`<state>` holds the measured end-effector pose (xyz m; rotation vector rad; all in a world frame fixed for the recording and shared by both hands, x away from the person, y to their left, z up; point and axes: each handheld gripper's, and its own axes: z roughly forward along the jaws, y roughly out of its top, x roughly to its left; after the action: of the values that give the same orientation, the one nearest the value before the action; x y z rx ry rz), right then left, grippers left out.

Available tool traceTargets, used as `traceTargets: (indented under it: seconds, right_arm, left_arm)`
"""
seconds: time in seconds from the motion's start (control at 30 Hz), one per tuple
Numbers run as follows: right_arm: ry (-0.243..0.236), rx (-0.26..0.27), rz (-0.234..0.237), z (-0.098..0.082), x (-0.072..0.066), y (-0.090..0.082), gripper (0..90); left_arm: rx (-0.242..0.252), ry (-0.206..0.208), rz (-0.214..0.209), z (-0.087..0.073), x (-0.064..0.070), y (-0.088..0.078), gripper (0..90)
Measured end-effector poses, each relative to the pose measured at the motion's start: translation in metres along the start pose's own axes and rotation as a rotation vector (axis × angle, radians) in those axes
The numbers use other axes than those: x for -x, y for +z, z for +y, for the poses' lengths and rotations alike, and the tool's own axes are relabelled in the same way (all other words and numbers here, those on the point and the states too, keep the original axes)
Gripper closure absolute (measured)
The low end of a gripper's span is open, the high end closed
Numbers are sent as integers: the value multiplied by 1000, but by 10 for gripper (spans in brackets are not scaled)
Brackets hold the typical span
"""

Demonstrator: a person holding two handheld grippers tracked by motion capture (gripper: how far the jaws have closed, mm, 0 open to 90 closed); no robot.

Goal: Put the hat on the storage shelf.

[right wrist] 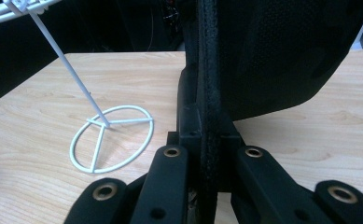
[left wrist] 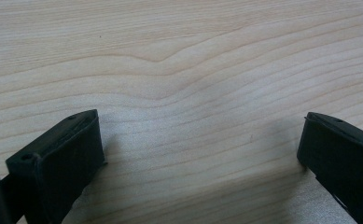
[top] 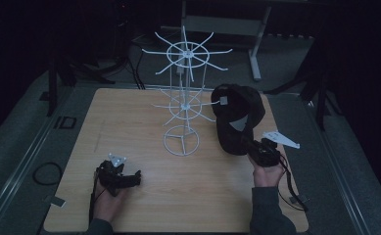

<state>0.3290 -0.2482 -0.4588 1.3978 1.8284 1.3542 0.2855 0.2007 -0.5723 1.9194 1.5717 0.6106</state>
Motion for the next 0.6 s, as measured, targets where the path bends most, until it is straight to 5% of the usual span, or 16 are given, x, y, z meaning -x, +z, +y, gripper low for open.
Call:
traceTargets:
  seconds: [0.6]
  right_arm:
    - [-51, 13, 9, 15, -6, -2, 864]
  left_arm:
    - [2, -2, 0, 0, 0, 0, 2]
